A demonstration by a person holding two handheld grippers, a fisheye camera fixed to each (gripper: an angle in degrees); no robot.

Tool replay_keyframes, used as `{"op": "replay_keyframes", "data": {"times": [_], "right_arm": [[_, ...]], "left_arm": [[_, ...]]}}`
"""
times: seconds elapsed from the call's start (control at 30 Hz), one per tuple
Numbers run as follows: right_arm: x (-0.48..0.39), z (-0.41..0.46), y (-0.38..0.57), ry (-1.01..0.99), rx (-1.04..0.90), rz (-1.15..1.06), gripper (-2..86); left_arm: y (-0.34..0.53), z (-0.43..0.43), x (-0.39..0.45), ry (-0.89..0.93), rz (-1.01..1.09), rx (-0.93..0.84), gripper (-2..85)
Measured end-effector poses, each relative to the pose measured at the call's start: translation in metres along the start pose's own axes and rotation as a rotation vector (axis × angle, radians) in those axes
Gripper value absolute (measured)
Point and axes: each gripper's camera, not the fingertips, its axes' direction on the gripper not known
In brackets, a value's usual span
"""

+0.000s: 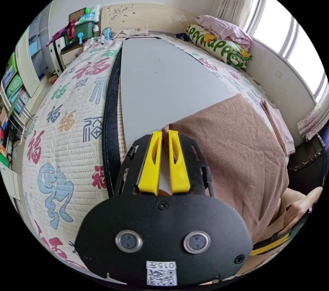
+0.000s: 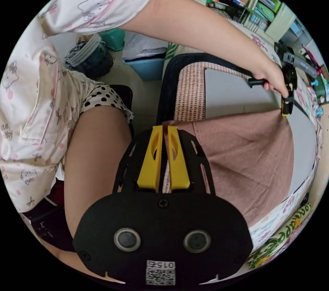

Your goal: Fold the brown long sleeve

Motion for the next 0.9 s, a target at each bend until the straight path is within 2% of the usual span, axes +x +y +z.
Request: {"op": "replay_keyframes", "data": {"times": [0.1, 0.23, 0.33, 0.4, 0.5, 0.57, 0.67, 0.73, 0.9], "right_arm": [[-0.024, -0.011, 0.007, 0.034, 0.04, -0.012, 0.7], [-0.058, -0.047, 0.016, -0.184, 0.227, -0.114, -0.3], [-0.075, -0.075, 0.025, -0.119, 0.339, -0.066, 0.5], [-0.074, -0.092, 0.041, -0.039, 0.429, 0.035, 1.4], [-0.057, -0.118, 0.09, 0.079, 0.612, 0.311, 4.0], [-0.034, -0.129, 0.141, 0.125, 0.764, 0.576, 5.3], [-0.003, -0.14, 0.189, 0.116, 0.839, 0.821, 7.1], [0.013, -0.145, 0.204, 0.143, 0.806, 0.924, 8.4], [0.059, -0.142, 0.208, 0.13, 0.673, 1.134, 13.0]], "left_arm": [[-0.009, -0.026, 0.0, 0.021, -0.018, -0.001, 2.8], [-0.02, -0.068, -0.01, 0.03, -0.074, 0.007, 5.2], [-0.015, -0.105, -0.054, 0.198, -0.19, 0.033, 7.3], [-0.001, -0.134, -0.09, 0.333, -0.247, 0.076, 9.9], [0.035, -0.18, -0.16, 0.663, -0.311, 0.192, 17.0], [0.068, -0.208, -0.22, 0.878, -0.364, 0.281, 20.7], [0.101, -0.222, -0.266, 0.91, -0.4, 0.29, 22.9], [0.116, -0.228, -0.283, 0.995, -0.443, 0.375, 23.6], [0.093, -0.255, -0.298, 1.028, -0.389, 0.355, 25.5]]}}
